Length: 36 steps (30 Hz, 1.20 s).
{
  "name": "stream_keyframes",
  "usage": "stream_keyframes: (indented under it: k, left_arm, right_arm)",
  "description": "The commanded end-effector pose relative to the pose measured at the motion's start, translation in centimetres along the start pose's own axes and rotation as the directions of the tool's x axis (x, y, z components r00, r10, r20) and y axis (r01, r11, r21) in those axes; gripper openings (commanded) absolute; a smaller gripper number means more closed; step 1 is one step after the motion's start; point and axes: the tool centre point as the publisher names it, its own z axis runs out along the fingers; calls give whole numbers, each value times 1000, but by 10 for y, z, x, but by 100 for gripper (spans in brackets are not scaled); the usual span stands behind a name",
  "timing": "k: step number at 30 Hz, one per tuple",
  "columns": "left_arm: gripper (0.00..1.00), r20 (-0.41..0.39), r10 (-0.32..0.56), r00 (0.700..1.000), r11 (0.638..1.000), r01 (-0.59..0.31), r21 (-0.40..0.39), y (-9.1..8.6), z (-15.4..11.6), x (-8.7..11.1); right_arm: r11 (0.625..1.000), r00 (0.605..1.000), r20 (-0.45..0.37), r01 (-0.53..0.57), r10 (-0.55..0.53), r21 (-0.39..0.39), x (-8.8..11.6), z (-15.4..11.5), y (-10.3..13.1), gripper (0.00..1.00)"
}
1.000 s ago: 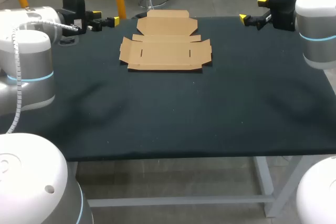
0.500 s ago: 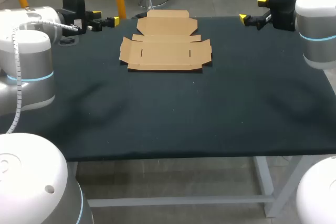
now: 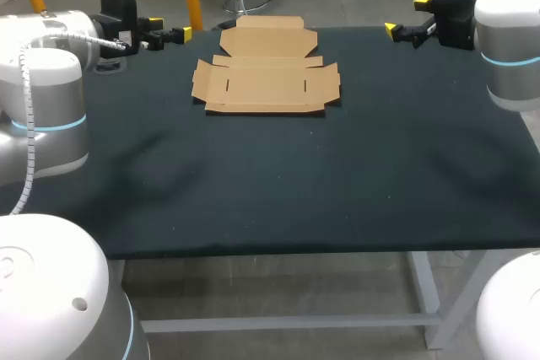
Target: Assemble the packaging by folding the flat box into shape, placing the metal phone stand inside, and closing the box properly
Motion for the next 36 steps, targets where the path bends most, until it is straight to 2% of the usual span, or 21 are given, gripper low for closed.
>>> stream_keyframes:
  k: [1, 5, 10, 11, 16, 18, 23, 28, 31, 33, 35, 36]
  left_arm:
    - [100, -9, -17, 1000, 1000, 17, -19, -1, 1, 1]
    - [100, -29, -21, 999, 997, 19, -75, -2, 2, 3]
    - [100, -87, -121, 989, 975, 102, -200, -4, 2, 3]
    - [100, -82, -123, 989, 972, 103, -210, -4, 1, 3]
    - [100, -91, -216, 972, 924, 174, -342, -1, 1, 4]
    - [100, -78, -271, 959, 896, 222, -384, 1, 1, 3]
    - [100, -79, -325, 942, 844, 252, -473, 9, 2, 4]
    - [100, -67, -370, 927, 805, 284, -521, 16, 2, 6]
    - [100, -60, -390, 919, 787, 299, -540, 20, 2, 6]
    - [100, -57, -418, 907, 763, 316, -564, 23, 1, 7]
    - [100, -19, -420, 907, 723, 322, -611, 27, 0, 8]
    - [100, -19, -420, 907, 723, 322, -611, 27, 0, 8]
  right_arm:
    - [1000, 1000, -4, -8, 8, 2, 0, 0, 0, 100]
    - [995, 996, -44, -71, 74, 63, -1, 1, 1, 100]
    - [978, 988, -55, -135, 146, 159, 0, -5, 4, 100]
    - [978, 987, -55, -137, 148, 158, 0, -5, 4, 100]
    - [926, 969, -23, -227, 245, 301, 4, -8, -2, 100]
    - [906, 959, -21, -261, 283, 333, 7, -10, -5, 100]
    - [853, 933, -1, -330, 361, 404, 12, -14, -15, 100]
    - [805, 909, 7, -372, 416, 462, 19, -17, -24, 100]
    - [784, 894, -14, -386, 448, 485, 20, -19, -29, 100]
    - [764, 876, -36, -399, 481, 506, 20, -20, -33, 100]
    - [753, 863, -68, -395, 501, 526, 21, -21, -37, 100]
    - [753, 863, -68, -395, 501, 526, 21, -21, -37, 100]
